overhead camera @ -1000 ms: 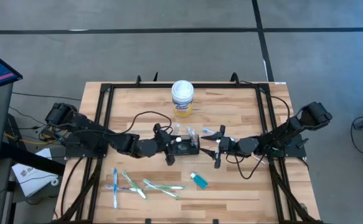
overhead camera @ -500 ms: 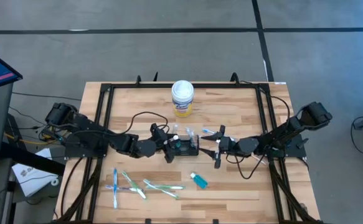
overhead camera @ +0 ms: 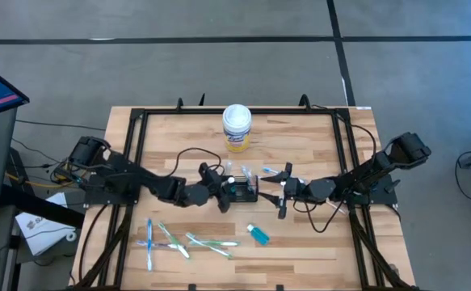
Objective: Pick & Place toothbrushing station
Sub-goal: Put the left blue mouthwash into the mesh organizer
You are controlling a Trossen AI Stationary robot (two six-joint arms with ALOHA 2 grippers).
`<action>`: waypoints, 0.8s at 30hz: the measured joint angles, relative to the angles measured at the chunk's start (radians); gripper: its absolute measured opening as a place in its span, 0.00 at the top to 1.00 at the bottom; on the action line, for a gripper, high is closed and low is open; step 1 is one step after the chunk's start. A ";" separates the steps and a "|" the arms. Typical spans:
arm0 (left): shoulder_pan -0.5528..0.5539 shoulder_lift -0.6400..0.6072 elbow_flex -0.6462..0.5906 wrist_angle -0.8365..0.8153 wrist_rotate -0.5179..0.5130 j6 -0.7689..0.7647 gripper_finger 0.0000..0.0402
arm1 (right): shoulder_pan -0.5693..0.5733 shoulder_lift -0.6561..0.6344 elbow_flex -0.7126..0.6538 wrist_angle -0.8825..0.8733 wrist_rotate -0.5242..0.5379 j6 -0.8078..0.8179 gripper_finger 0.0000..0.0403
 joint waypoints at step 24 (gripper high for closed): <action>-0.001 0.042 0.001 -0.004 0.018 -0.047 0.77 | 0.000 0.000 0.000 -0.001 0.000 0.000 0.43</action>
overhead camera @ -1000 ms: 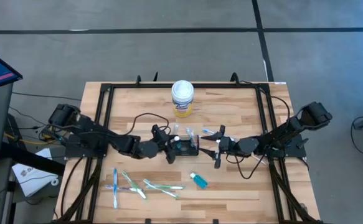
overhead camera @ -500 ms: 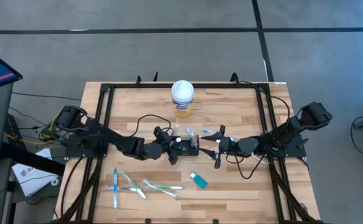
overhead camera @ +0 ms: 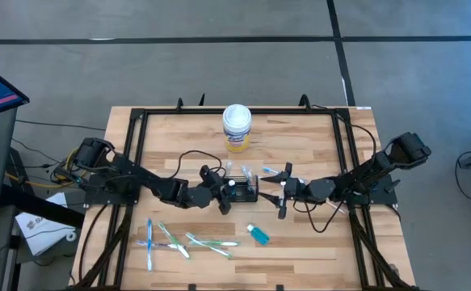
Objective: Pick & Place toothbrushing station
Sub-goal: Put the left blue mouthwash into the mesh organizer, then put the blue mouthwash into the mesh organizer
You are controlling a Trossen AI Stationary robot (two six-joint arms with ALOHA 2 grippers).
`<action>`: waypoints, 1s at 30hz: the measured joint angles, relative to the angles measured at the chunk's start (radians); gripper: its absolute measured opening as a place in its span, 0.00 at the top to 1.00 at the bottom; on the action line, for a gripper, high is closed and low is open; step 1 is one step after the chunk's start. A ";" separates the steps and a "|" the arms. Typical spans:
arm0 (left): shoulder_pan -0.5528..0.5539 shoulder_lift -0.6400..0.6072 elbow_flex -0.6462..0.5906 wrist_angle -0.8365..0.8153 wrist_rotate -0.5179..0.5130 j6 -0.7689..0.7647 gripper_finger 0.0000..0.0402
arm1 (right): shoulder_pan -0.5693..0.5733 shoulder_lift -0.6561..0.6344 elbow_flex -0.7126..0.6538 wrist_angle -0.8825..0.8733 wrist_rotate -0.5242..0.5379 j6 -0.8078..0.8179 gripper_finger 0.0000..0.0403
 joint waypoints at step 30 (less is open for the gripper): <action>0.000 -0.002 0.000 0.010 0.006 -0.002 0.72 | 0.000 0.000 0.000 0.000 0.000 0.000 0.43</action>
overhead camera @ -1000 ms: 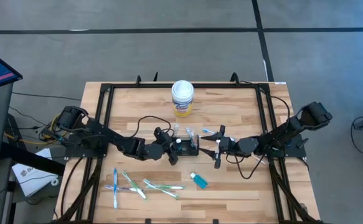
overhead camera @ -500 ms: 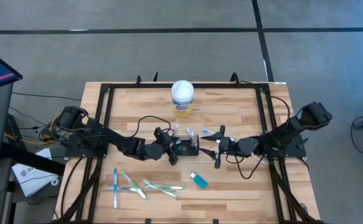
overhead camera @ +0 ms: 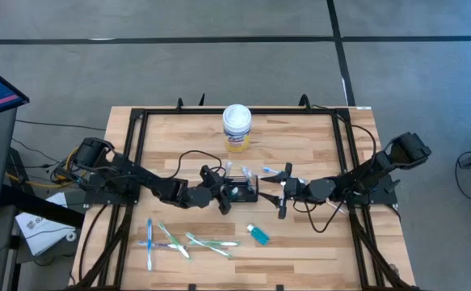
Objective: Pick & Place toothbrushing station
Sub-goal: Put the blue mouthwash into the mesh organizer
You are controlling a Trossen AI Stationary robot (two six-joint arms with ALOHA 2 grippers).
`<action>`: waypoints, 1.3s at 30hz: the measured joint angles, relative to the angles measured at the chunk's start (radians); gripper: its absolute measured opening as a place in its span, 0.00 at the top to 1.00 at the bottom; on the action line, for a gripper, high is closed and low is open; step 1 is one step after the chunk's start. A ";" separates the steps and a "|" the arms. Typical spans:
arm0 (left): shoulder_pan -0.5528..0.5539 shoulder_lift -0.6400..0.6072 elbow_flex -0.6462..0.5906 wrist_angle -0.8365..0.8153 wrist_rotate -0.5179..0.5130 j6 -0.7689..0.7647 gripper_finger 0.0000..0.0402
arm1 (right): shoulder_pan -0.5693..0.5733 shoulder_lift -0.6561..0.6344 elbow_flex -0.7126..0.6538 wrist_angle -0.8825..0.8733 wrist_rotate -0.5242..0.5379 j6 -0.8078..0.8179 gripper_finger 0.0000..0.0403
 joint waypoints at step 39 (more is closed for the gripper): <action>-0.149 -0.079 0.000 0.052 0.240 0.038 0.74 | 0.163 0.069 0.432 -0.906 -0.189 0.626 0.47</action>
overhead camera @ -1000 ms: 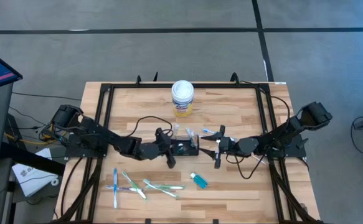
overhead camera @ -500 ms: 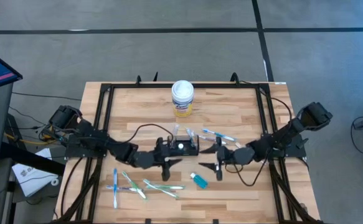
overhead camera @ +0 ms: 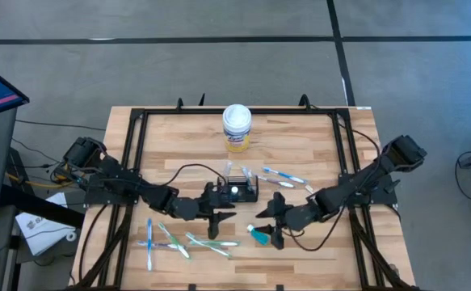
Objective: Pick & Place toothbrushing station
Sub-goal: Put the blue mouthwash into the mesh organizer
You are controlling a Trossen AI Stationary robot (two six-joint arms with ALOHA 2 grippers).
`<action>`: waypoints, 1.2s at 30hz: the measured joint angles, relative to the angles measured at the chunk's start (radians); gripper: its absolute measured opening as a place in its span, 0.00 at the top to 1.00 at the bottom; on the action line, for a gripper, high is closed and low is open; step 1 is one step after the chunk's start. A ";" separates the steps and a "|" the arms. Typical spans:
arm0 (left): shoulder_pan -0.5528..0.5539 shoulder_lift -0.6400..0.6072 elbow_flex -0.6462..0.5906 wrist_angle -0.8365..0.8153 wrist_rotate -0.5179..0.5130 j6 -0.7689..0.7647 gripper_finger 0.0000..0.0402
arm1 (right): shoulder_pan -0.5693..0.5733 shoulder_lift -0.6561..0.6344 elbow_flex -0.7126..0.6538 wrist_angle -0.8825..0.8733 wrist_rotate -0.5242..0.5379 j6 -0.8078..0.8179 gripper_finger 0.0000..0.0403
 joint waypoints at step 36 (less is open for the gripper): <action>-0.038 -0.003 0.000 0.006 0.004 -0.014 0.74 | -0.116 0.388 0.372 -0.470 -0.152 0.029 0.51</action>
